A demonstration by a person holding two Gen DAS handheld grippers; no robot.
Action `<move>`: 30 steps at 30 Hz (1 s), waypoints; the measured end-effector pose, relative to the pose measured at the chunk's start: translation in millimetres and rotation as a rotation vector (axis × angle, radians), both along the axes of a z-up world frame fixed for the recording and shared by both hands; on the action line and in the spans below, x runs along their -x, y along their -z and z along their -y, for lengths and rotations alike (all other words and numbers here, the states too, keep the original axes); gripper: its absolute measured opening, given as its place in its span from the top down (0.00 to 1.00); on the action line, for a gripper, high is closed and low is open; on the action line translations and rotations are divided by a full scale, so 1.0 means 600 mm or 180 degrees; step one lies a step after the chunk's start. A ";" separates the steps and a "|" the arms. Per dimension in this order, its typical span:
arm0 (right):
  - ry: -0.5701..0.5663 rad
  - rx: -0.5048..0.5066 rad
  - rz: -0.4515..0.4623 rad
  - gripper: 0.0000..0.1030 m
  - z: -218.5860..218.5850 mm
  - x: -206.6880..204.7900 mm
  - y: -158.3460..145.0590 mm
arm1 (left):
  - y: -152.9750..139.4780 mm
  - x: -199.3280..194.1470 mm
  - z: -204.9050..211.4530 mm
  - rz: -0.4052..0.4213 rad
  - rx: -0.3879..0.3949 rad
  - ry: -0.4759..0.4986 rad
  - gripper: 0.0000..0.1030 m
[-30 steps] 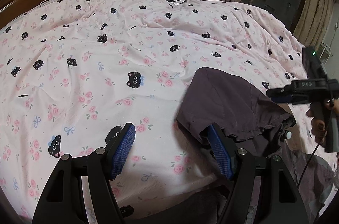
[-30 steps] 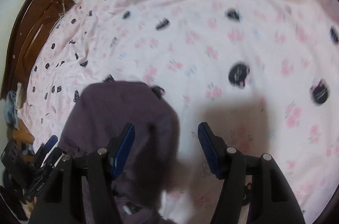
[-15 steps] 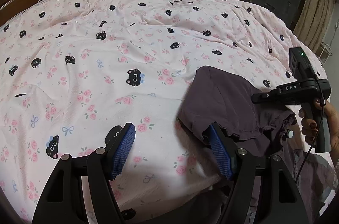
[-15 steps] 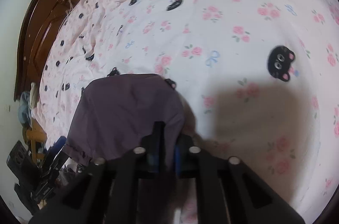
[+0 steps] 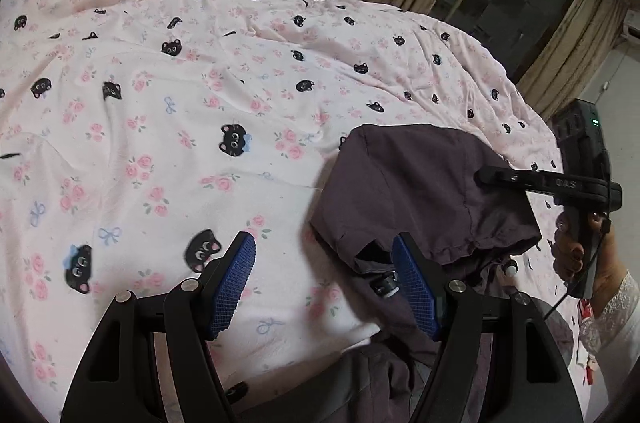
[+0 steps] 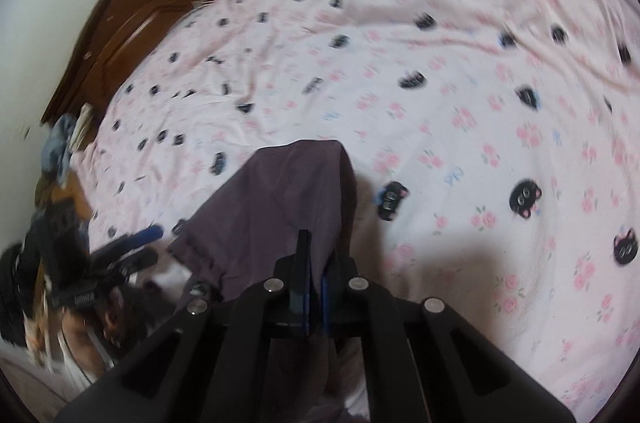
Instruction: Fold clothes
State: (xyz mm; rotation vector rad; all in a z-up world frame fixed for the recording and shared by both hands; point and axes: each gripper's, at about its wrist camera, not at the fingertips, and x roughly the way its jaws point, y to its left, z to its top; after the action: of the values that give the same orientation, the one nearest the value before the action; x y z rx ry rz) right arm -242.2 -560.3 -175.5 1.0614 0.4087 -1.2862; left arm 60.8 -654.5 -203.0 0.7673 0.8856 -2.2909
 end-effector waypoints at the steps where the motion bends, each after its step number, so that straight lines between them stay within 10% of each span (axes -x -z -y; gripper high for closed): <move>1: -0.0060 0.0046 -0.0033 0.96 -0.006 -0.008 -0.008 | -0.003 -0.005 0.001 -0.0011 0.0004 0.0001 0.36; 16: 0.0278 -0.0174 -0.0412 0.95 -0.017 0.002 -0.004 | -0.037 -0.029 -0.004 -0.0064 -0.0082 -0.0033 0.36; 19: 0.0577 -0.0372 -0.0579 0.80 -0.003 0.017 0.011 | -0.052 -0.039 -0.010 -0.0052 -0.0009 -0.0033 0.36; 23: 0.0962 -0.0464 -0.0843 0.36 -0.013 0.034 0.003 | -0.065 -0.057 -0.011 -0.0020 0.0022 -0.0080 0.36; 30: 0.1156 -0.0339 -0.0630 0.34 -0.150 0.042 -0.060 | -0.066 -0.090 -0.041 0.0132 0.0038 0.0026 0.36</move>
State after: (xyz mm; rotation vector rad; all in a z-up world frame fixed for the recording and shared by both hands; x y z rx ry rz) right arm -267.6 -470.1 -139.5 1.1360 0.4507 -1.7173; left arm 114.8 -630.1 -163.2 0.8118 0.8508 -2.2771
